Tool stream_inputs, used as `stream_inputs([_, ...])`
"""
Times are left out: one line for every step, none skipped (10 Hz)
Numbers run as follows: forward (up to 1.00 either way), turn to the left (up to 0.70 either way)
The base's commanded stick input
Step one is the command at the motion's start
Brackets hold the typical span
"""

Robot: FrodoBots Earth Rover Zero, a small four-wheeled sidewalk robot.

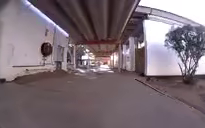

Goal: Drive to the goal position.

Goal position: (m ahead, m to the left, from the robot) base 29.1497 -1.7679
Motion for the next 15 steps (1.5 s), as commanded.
stream_inputs([1.0,0.01])
stream_inputs([1.0,0.01])
stream_inputs([1.0,0.01])
stream_inputs([1.0,0.01])
stream_inputs([1.0,0.01])
stream_inputs([1.0,0.01])
stream_inputs([1.0,0.01])
stream_inputs([1.0,0.01])
stream_inputs([1.0,0.01])
stream_inputs([1.0,0.01])
stream_inputs([1.0,0.01])
stream_inputs([1.0,0.01])
stream_inputs([1.0,0.01])
stream_inputs([1.0,0.01])
stream_inputs([1.0,0.01])
